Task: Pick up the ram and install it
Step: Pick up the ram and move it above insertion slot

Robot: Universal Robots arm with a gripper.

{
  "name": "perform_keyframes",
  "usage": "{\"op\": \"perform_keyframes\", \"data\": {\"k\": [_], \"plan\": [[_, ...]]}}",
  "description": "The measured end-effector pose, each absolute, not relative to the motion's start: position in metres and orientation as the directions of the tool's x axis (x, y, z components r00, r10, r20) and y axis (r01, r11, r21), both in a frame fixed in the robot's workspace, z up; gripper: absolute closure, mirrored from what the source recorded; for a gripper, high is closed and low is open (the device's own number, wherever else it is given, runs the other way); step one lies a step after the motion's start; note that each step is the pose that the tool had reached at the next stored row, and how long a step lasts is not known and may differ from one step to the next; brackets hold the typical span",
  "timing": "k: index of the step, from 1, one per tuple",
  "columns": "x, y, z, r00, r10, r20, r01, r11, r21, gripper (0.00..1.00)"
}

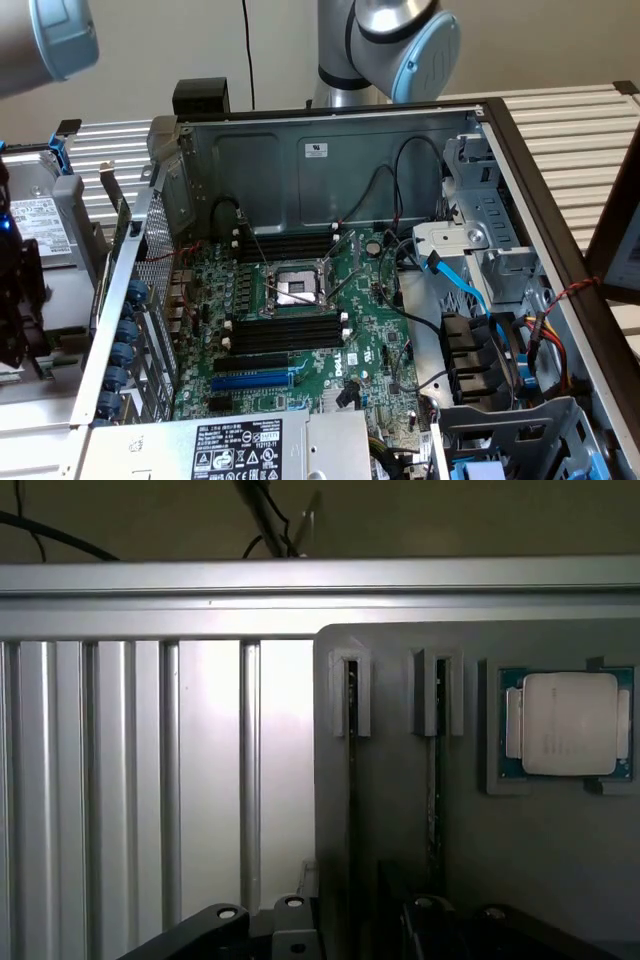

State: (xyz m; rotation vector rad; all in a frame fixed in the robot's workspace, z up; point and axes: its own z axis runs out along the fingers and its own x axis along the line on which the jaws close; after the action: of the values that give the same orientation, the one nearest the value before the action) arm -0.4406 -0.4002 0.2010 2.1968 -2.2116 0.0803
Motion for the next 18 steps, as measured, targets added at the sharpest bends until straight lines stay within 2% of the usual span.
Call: {"op": "perform_keyframes", "data": {"k": [6, 8, 9, 10, 12, 18], "plan": [[-0.443, -0.4, 0.198, -0.007, -0.999, 0.049, -1.0, 0.006, -0.02, 0.66], [-0.443, -0.4, 0.198, -0.007, -0.999, 0.049, -1.0, 0.006, -0.022, 0.79], [-0.443, -0.4, 0.198, -0.007, -0.999, 0.049, -1.0, 0.006, -0.022, 0.79], [-0.443, -0.4, 0.198, -0.007, -0.999, 0.048, -1.0, 0.006, -0.023, 0.85], [-0.443, -0.4, 0.204, -0.007, -0.999, 0.048, -1.0, 0.006, -0.023, 0.87], [-0.444, -0.4, 0.229, -0.008, -0.999, 0.048, -1.0, 0.007, -0.023, 0.87]]}}
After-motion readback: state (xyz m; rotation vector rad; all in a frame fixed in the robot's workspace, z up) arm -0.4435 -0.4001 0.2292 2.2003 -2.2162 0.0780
